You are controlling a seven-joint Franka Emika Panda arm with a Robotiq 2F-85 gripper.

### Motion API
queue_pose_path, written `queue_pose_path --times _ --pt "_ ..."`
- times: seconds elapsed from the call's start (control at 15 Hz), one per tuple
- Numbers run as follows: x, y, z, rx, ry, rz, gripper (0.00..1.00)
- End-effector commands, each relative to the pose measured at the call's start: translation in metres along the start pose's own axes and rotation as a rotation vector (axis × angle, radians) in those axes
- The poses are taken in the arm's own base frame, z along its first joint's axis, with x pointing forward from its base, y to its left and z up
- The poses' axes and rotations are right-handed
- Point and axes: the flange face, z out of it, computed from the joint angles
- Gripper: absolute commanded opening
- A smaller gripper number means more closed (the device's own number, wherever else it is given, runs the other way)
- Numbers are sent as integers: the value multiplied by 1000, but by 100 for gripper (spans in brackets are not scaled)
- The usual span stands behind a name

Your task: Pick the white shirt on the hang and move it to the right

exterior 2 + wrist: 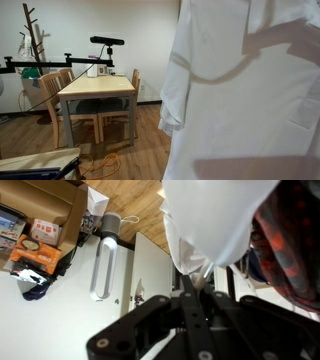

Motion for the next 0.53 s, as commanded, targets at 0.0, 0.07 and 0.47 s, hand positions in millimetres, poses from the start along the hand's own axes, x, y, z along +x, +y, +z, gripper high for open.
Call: queue_pose_path --times 0.0,0.07,0.47 --pt "21 27 21 -50 37 -5 9" --pt "26 33 26 -63 49 -12 9" --pt "44 7 36 185 167 -126 8"
